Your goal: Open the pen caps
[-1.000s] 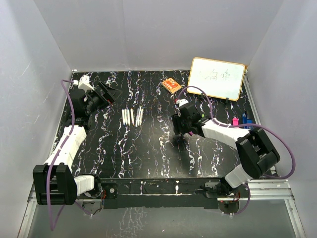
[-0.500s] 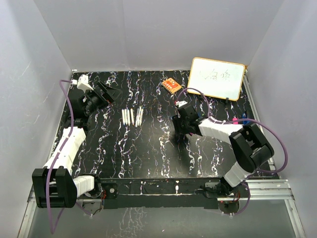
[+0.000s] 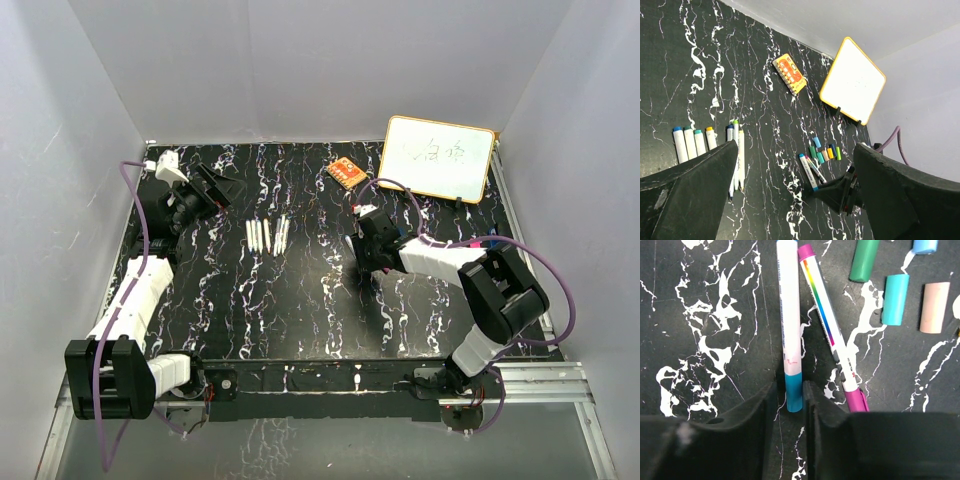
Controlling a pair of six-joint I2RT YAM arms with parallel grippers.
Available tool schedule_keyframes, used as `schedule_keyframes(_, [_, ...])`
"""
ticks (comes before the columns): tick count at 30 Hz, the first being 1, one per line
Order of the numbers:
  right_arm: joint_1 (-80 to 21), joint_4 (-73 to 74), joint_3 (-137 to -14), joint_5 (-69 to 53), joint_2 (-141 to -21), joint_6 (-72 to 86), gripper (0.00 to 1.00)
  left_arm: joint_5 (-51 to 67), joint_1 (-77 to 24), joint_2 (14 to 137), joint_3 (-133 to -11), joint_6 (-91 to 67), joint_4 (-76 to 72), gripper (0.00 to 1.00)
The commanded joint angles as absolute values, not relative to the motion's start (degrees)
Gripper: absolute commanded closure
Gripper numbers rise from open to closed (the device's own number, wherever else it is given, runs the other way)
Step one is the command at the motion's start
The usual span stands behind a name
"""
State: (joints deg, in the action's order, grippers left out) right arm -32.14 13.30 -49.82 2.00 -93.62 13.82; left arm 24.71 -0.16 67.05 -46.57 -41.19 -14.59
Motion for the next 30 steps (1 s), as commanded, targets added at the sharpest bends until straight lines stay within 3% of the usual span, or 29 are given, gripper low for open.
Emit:
schedule_keyframes(1, [-32.0, 11.3, -51.4, 1.1, -94.7, 14.1, 0.80, 26.8, 0.1, 64.5, -45.6, -42.6, -16.7, 0.01])
schedule_keyframes(8, [-32.0, 10.2, -51.3, -0.1, -94.8, 13.5, 1.00, 26.6, -4.6, 65.6, -41.9, -46.3, -16.8, 0.01])
schedule_keyframes(14, [-33.4, 10.1, -52.9, -1.8, -91.9, 11.8, 1.00, 21.1, -15.6, 69.6, -40.9, -47.6, -16.1, 0.02])
schedule_keyframes(30, [-39.0, 8.1, -55.2, -2.6, -84.4, 11.1, 1.00, 18.9, -26.5, 82.6, -43.0, -51.8, -22.5, 0.03])
